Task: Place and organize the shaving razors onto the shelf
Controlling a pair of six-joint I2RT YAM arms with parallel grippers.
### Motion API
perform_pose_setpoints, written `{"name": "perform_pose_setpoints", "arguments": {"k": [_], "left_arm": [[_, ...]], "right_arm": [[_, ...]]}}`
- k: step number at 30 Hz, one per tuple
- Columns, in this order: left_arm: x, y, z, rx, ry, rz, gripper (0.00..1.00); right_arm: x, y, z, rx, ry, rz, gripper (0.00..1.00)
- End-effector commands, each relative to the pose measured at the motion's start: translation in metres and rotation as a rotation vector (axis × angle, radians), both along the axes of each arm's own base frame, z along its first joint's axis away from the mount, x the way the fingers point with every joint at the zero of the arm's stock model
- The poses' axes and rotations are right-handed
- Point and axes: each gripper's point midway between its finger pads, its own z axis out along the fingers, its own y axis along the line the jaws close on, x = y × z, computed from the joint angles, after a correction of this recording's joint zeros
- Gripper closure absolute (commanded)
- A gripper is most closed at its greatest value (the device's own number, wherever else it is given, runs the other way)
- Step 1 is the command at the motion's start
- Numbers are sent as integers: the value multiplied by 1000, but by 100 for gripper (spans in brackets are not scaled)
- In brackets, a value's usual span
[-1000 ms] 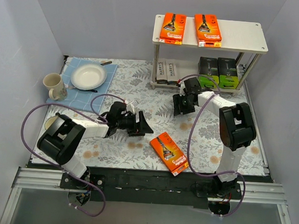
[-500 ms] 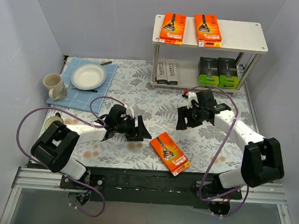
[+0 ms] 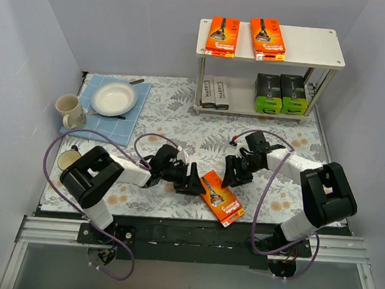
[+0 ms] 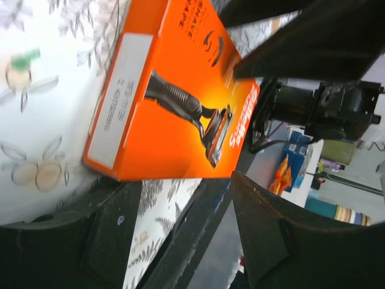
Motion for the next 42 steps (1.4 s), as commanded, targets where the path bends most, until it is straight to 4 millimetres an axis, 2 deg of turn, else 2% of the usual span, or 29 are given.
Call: {"name": "perform_pose_setpoints", "arguments": {"k": [1, 2, 3, 4, 6, 7, 8, 9, 10, 12, 14, 16, 17, 18, 19, 22, 23, 24, 25, 26, 27, 29, 30, 32, 34, 35, 36, 37, 42], "left_arm": [[42, -15, 4, 1, -86, 70, 40], [50, -17, 4, 0, -98, 80, 40], [65, -22, 13, -20, -126, 97, 41], [79, -19, 5, -7, -117, 132, 42], [109, -22, 13, -26, -142, 178, 44], [127, -17, 9, -17, -140, 209, 44], [138, -16, 8, -12, -146, 223, 44], [146, -14, 6, 0, -143, 232, 44], [165, -14, 17, -14, -179, 246, 44], [179, -10, 11, 4, -169, 265, 45], [191, -8, 21, 6, -188, 286, 42], [189, 0, 24, 34, -170, 298, 39], [186, 6, 36, 39, -174, 308, 37], [187, 13, 40, 50, -182, 333, 36], [178, 21, 34, 72, -168, 336, 36], [157, 38, 43, 90, -165, 331, 36], [138, 48, 27, 129, -120, 322, 36], [127, 51, 32, 116, -117, 311, 37], [117, 54, 28, 115, -99, 299, 39], [98, 62, 12, 133, -54, 292, 40], [93, 64, 13, 128, -52, 291, 40], [82, 65, 9, 101, -44, 277, 44], [71, 68, 0, 104, -28, 266, 45], [67, 67, 0, 71, -45, 239, 51], [59, 69, -9, 73, -32, 228, 53], [58, 67, -7, 47, -44, 215, 54], [55, 65, -7, 35, -38, 199, 55], [51, 64, -8, 26, -33, 188, 56], [41, 58, -13, -4, -15, 152, 64]], "right_arm": [[12, 28, 4, 114, 42, -27, 41], [18, 30, 6, 119, 32, -32, 41], [30, 35, 12, 133, 3, -35, 42], [36, 36, 10, 133, 6, -42, 42], [55, 39, 16, 147, -27, -60, 43], [60, 40, 15, 145, -32, -62, 43], [65, 40, 15, 143, -43, -60, 44], [79, 39, 21, 147, -81, -65, 44], [85, 37, 17, 138, -80, -72, 44], [99, 29, 13, 127, -93, -96, 44], [115, 19, 18, 113, -111, -130, 38], [124, 6, 28, 84, -136, -171, 31], [127, -5, 32, 90, -135, -201, 31], [123, -6, 44, 125, -145, -201, 30], [112, -9, 42, 138, -118, -210, 29], [86, -10, 50, 198, -90, -218, 28], [65, -12, 38, 200, -42, -223, 28], [56, -11, 43, 223, -46, -219, 28], [46, -11, 39, 228, -34, -216, 28], [34, -11, 32, 231, -3, -215, 27], [30, -12, 34, 238, -17, -211, 27], [25, -11, 34, 255, -12, -211, 25], [26, -6, 41, 294, -32, -194, 25], [24, 2, 51, 373, -38, -166, 24], [23, 8, 52, 431, -36, -173, 23], [18, 10, 53, 466, -24, -164, 23], [8, 10, 44, 470, 44, -198, 22], [13, 12, 46, 489, 11, -194, 21], [7, 11, 38, 491, 29, -214, 20]]}}
